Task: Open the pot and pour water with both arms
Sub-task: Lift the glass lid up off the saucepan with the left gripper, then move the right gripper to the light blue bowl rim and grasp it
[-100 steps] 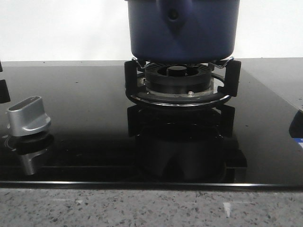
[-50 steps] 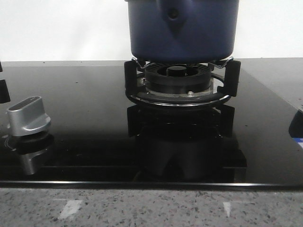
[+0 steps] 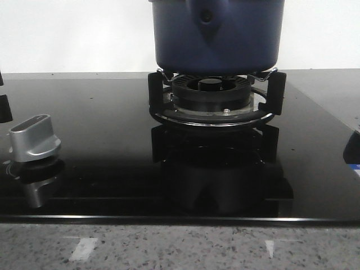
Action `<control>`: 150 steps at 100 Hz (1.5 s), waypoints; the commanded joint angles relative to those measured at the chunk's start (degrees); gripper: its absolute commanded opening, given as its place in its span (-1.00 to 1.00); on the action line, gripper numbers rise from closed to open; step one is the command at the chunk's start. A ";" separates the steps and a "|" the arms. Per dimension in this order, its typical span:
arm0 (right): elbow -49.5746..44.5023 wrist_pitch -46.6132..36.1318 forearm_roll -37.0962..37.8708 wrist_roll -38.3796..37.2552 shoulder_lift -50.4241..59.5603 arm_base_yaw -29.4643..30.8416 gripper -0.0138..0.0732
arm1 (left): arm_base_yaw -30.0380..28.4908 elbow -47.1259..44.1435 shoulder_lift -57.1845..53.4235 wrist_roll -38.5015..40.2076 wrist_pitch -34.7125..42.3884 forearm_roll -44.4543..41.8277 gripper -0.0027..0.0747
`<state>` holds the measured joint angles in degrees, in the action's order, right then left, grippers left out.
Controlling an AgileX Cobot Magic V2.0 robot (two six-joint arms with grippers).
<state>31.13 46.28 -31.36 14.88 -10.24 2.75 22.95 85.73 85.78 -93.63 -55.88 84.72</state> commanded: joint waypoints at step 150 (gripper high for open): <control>24.78 12.59 21.74 -17.54 -29.14 -0.07 0.20 | -18.72 -25.85 -16.16 -6.36 -4.82 17.08 -0.25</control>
<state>49.72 56.50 -17.79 2.68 -33.29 2.65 4.31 58.05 71.53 -99.79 -57.85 95.30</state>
